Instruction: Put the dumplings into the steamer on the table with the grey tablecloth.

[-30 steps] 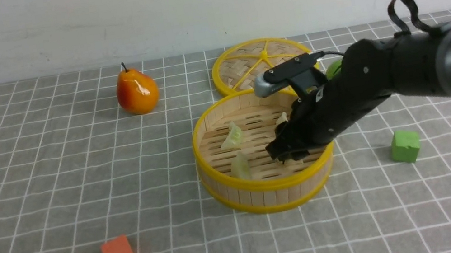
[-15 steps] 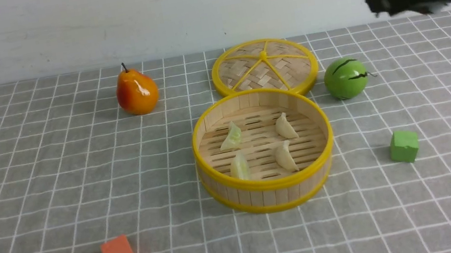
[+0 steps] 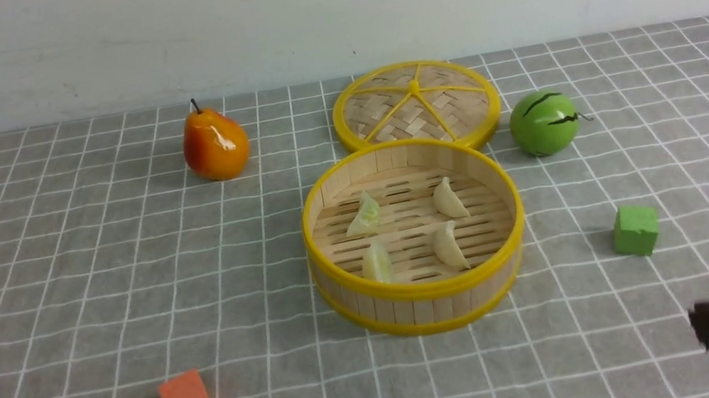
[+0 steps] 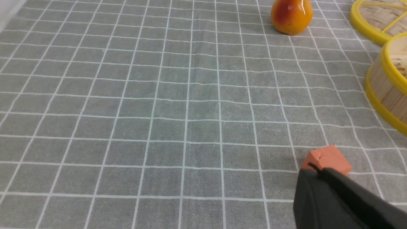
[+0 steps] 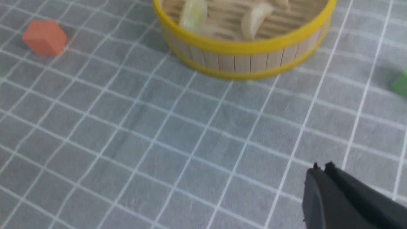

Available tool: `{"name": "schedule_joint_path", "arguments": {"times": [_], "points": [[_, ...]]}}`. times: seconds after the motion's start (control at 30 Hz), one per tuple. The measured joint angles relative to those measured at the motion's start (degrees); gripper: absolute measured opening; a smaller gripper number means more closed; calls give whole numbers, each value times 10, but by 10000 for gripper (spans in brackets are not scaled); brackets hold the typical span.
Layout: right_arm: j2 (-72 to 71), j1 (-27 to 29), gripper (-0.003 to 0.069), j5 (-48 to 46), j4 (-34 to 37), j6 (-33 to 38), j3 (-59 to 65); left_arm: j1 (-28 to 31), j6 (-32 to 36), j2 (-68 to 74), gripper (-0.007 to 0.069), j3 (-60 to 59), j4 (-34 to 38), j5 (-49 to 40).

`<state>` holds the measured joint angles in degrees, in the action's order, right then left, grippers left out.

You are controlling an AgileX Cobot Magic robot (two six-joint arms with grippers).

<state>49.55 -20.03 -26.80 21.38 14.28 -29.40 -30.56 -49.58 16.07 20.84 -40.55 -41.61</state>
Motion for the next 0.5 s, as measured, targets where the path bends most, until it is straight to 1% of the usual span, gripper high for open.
{"name": "schedule_joint_path", "arguments": {"times": [0.1,0.13,0.23,0.27,0.33,0.37,0.47,0.5], "points": [[-2,0,-19,3,-25,0,39,0,0,0,-14,0,0,-1],[-16,1,-19,19,-55,-5,60,0,0,0,-14,0,1,0],[-83,14,-19,61,-105,-23,106,0,0,0,-14,0,1,-2],[-138,26,-19,91,-132,-35,134,0,0,0,-14,0,1,-2],[-209,47,-19,135,-157,-44,168,0,0,0,-14,0,1,-2],[-283,64,-18,169,-171,-47,204,0,0,0,-14,0,1,-2],[-360,88,-17,207,-180,-47,244,0,0,0,-14,0,1,-2],[-406,109,-17,228,-183,-47,271,0,0,0,-14,0,1,-3]]}}
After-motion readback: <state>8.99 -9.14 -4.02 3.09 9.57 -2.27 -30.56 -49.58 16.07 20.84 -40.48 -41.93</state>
